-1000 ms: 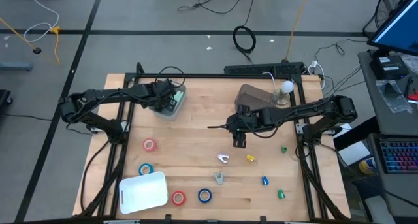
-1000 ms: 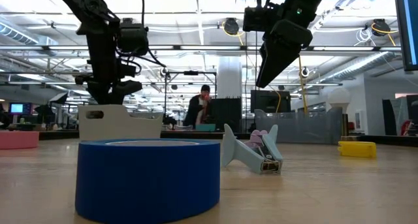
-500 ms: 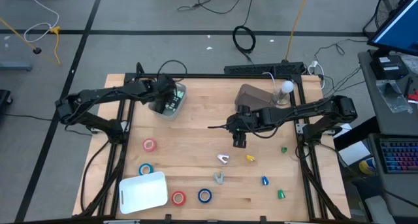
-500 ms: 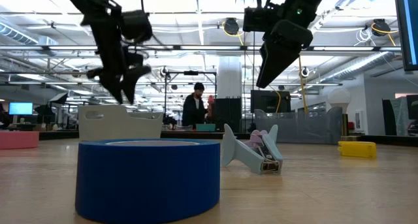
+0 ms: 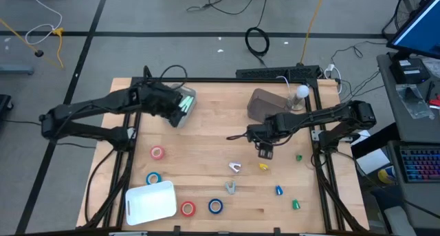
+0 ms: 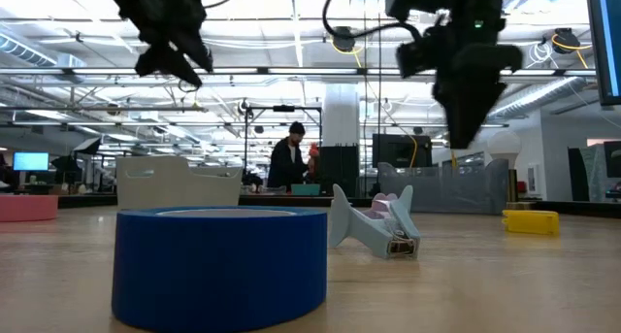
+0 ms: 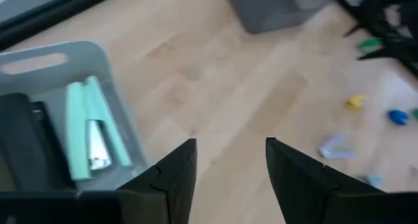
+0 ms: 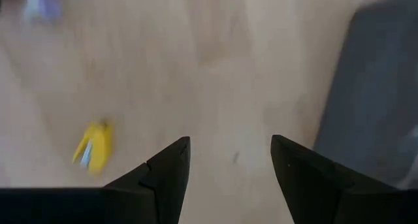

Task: Pick and place Stapler, Stapler remover, tape
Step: Put the green stapler into the gray bin

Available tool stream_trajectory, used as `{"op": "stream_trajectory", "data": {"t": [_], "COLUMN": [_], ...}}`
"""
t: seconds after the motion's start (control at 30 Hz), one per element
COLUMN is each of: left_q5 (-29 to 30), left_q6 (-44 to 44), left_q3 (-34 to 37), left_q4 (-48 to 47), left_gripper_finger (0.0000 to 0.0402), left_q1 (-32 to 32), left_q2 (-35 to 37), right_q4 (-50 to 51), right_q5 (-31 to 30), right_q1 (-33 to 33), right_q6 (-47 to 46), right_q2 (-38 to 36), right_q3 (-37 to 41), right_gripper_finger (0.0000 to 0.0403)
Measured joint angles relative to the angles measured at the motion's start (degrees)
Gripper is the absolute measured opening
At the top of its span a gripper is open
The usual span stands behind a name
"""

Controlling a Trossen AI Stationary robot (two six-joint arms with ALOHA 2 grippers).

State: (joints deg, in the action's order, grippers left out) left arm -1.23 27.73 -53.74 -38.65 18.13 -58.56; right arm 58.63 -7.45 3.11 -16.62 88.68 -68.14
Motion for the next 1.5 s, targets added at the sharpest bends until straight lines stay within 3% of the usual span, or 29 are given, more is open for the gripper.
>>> {"op": "stream_trajectory", "data": {"t": [0.37, 0.53, 0.83, 1.03, 1.3, 1.5], "left_q5": [3.22, 3.26, 4.66, 8.94, 9.04, 9.14], "left_q6": [-1.92, -2.56, -2.1, -1.95, -0.25, -0.19], "left_q3": [0.0, 0.0, 0.0, 0.0, 0.0, 0.0], "left_q4": [-0.13, -0.31, -0.33, -0.22, -0.17, -0.14], "left_gripper_finger": [0.0186, 0.0186, 0.0186, 0.0186, 0.0186, 0.0186], "left_q1": [-6.52, -8.13, -10.58, -10.87, -10.82, -10.82], "left_q2": [0.35, -0.45, -0.36, -0.38, -0.37, -0.36], "right_q4": [26.19, 31.05, 29.32, 20.0, 9.7, 6.59], "right_q5": [9.75, 10.52, 12.05, 12.04, 11.92, 11.79], "right_q1": [0.0, 0.88, 5.88, 8.25, 10.35, 10.51], "right_q6": [-11.18, -10.37, -11.48, -11.54, -11.14, -11.76], "right_q2": [-0.04, -0.09, -3.5, -8.46, -17.53, -22.64], "right_q3": [0.0, 1.72, 12.94, 20.14, 29.1, 31.34], "right_gripper_finger": [0.0206, 0.0206, 0.0206, 0.0206, 0.0206, 0.0205]}}
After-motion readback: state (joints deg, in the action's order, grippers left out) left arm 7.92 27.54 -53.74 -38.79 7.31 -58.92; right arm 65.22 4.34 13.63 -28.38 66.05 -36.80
